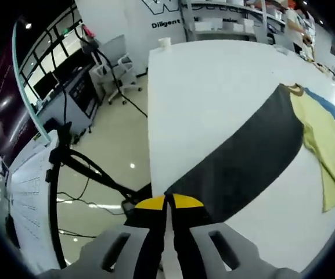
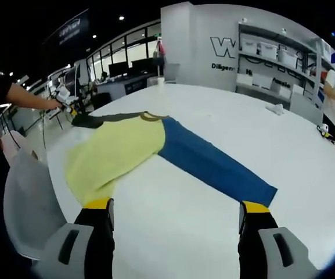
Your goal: Fold the garment on the visible template until the final outline fits inside the template.
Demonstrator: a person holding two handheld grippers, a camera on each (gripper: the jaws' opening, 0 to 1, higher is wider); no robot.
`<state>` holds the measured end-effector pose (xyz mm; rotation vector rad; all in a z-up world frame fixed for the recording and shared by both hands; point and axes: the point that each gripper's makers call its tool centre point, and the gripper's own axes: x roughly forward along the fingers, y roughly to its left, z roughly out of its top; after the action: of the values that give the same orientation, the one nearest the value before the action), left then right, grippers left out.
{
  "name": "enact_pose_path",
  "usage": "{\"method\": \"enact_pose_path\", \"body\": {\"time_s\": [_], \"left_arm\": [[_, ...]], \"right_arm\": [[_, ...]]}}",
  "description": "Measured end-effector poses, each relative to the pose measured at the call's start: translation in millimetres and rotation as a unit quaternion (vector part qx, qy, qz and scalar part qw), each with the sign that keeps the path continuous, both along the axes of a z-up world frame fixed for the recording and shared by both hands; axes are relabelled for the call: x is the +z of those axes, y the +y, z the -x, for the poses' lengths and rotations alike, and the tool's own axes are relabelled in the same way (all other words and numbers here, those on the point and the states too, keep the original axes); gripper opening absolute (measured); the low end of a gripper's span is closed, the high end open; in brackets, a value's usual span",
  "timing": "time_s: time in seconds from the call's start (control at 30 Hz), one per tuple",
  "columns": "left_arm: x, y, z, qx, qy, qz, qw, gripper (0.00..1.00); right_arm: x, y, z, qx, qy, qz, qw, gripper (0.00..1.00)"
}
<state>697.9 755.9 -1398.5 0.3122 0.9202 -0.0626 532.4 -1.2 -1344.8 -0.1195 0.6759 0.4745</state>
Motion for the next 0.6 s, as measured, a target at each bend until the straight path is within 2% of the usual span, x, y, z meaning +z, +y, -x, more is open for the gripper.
{"method": "enact_pose_path", "body": {"time_s": [0.3, 0.6], "left_arm": [[4.0, -4, 5.6, -0.008, -0.012, 0.01, 0.9998, 0.09], [16.8, -31, 10.4, -0.036, -0.03, 0.036, 0.9982, 0.15]], "right_arm": [[5.1, 13, -10, 0.015, -0.007, -0.004, 0.9998, 0.87], [10.9, 23, -11, 0.032, -0.02, -0.007, 0.9992, 0.88]]}}
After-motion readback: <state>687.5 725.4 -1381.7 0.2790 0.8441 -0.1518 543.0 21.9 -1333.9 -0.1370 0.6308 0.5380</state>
